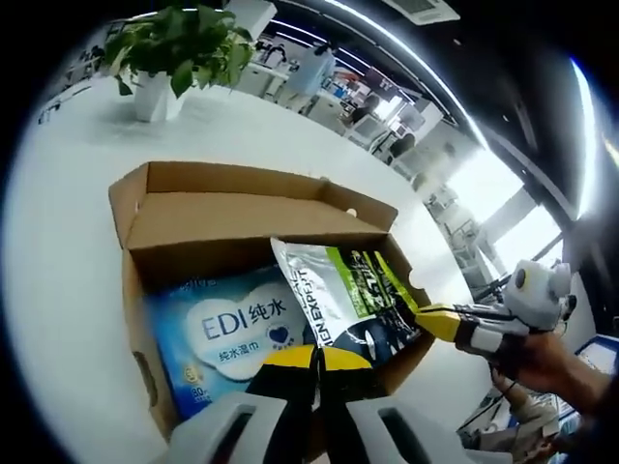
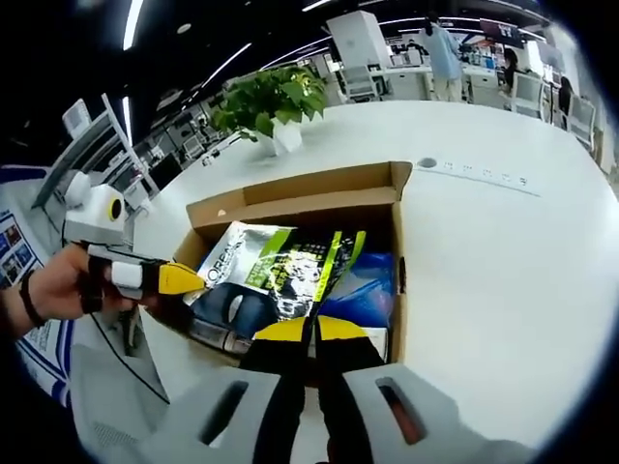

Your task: Operate the shoe box by opening the lid, removing the specified soft item, and placing it in the target area until the item is outside and the box remains undamaged.

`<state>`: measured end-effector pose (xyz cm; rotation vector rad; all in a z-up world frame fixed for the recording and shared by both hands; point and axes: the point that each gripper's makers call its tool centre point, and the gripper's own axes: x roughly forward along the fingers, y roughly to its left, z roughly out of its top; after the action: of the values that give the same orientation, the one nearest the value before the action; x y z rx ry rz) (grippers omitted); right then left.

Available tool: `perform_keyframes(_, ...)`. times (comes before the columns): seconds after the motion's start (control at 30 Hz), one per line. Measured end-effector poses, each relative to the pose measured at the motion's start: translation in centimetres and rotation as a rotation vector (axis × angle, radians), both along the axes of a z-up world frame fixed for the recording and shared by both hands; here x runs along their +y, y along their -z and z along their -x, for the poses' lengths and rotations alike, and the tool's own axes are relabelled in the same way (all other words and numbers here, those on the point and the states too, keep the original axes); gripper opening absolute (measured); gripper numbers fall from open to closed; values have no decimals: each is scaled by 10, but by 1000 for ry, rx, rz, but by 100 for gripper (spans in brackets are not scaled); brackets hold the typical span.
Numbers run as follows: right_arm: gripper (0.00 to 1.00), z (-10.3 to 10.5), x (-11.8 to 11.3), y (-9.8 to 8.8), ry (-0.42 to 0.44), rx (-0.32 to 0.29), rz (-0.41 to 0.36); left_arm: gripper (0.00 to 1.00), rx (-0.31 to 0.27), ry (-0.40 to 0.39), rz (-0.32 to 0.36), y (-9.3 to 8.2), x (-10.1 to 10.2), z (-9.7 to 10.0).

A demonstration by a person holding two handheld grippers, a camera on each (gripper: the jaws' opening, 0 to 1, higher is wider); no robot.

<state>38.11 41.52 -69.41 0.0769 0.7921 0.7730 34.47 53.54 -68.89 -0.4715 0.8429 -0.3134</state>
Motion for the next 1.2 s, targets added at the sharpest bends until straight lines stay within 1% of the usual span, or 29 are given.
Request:
perform_keyframes(0.2,1,0,-8,-11,23,-18,-22,0,-25,31,-24,-12,-7,-5)
perform_keyframes(0.33,0,-2,-15,-20,47,-32,-40,0,-63,41,-38,-28,-14,-10)
perform_keyframes(0.37,0,-2,-17,-21,51,-37,-42,0,-66,43,-39,-30,-15,-10)
perform_keyframes(0.43,0,-4,-22,-26,65,-46,-49,0,-82,61,-47,-37,-21,-14)
perform_keyframes(0.6,0,-6,-37,-34,94,-56,-64,0,-102,87,-51,-46,-34,-22)
perform_keyframes(0.87,0,-8,-71,-46,152,-83,-70,0,-123,145,-52,-54,-67,-32)
perform_keyframes(0.97,0,-8,-85,-47,175,-86,-71,0,-127,167,-50,-55,-80,-34)
perform_keyframes(1.0,0,-7,-94,-48,189,-88,-71,0,-131,179,-50,-56,-87,-36)
perform_keyframes(1.03,0,-7,-96,-48,193,-88,-71,0,-132,187,-50,-57,-92,-36)
perform_keyframes(1.2,0,-4,-124,-47,235,-88,-69,0,-133,233,-49,-56,-119,-38)
